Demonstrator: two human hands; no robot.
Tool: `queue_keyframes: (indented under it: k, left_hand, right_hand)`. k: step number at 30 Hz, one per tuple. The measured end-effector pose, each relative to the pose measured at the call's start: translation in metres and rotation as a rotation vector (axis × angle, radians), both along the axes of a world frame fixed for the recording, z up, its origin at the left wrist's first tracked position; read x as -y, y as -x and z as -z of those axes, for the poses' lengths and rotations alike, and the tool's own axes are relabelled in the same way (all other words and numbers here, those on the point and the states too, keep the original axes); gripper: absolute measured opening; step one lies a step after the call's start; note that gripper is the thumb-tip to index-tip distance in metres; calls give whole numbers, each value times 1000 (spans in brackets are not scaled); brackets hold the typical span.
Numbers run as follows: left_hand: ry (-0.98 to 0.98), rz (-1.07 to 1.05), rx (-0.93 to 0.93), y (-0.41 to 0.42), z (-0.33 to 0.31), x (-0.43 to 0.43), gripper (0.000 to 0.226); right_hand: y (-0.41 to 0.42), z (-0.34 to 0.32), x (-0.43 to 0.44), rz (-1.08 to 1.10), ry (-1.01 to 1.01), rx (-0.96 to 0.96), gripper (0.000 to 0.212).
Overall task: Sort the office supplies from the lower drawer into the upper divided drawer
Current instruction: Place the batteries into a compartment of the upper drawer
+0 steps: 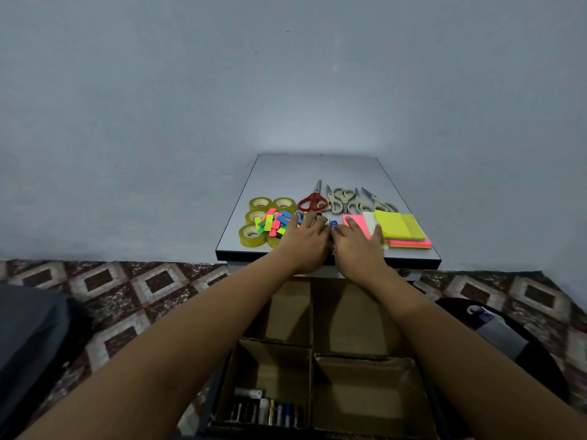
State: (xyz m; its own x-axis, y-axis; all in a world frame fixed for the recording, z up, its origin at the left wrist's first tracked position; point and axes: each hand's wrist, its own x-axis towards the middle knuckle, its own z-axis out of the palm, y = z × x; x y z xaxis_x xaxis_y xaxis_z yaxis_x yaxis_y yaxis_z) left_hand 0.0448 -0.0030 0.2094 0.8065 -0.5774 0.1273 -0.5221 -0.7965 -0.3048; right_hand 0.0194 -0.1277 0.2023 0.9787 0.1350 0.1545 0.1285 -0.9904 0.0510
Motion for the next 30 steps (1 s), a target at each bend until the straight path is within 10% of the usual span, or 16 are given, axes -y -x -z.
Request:
queue_keyframes:
  k: [24, 30]
  left_hand:
    - [420, 233, 333, 48, 25, -20, 31]
    - [1018, 46, -186, 100, 23, -58, 23]
  right_hand:
    - [44, 26, 11, -150, -188, 564, 20]
    - [95, 40, -8, -147, -694, 527, 18]
